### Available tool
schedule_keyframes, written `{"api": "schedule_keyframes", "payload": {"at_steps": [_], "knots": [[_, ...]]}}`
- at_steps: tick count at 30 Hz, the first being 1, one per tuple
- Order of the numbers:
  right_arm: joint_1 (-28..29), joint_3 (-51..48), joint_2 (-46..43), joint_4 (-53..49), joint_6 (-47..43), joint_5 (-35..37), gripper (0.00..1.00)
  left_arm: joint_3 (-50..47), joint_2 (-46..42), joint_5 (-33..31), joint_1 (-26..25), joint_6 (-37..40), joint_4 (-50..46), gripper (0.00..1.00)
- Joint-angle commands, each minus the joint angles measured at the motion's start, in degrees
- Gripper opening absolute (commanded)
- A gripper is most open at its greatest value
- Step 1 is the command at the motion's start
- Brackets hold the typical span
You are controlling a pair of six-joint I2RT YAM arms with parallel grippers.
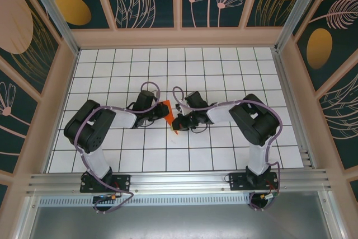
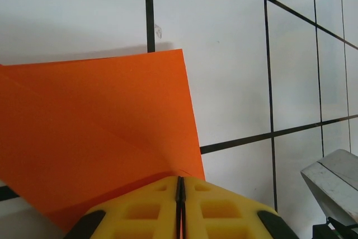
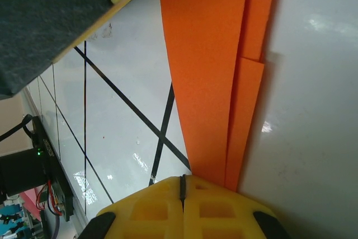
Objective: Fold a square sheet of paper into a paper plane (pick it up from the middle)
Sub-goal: Fold the wing for the fifth time at the center of the table.
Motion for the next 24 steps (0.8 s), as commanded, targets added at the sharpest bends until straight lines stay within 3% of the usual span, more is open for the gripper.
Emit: {"api": "schedule_keyframes", "payload": {"at_steps": [1,14,24], "knots": [[-1.1,-1.5,1.4,-3.7,-2.0,6.4,0.05,-0.5,2.1,-3.0,-0.3,-0.1,0.1,0.12],[-0.6,-9.1,-4.5,-4.6,-4.1,3.2,0.07,-2.0,4.9,-8.2,-0.3,-1.9,-4.7,0.1],[0.2,-11.8,-6.5,-7.7,-6.1,4.6,0.07,-2.2,5.4,-8.7,-0.3,-2.4,-5.2,0.1]]}}
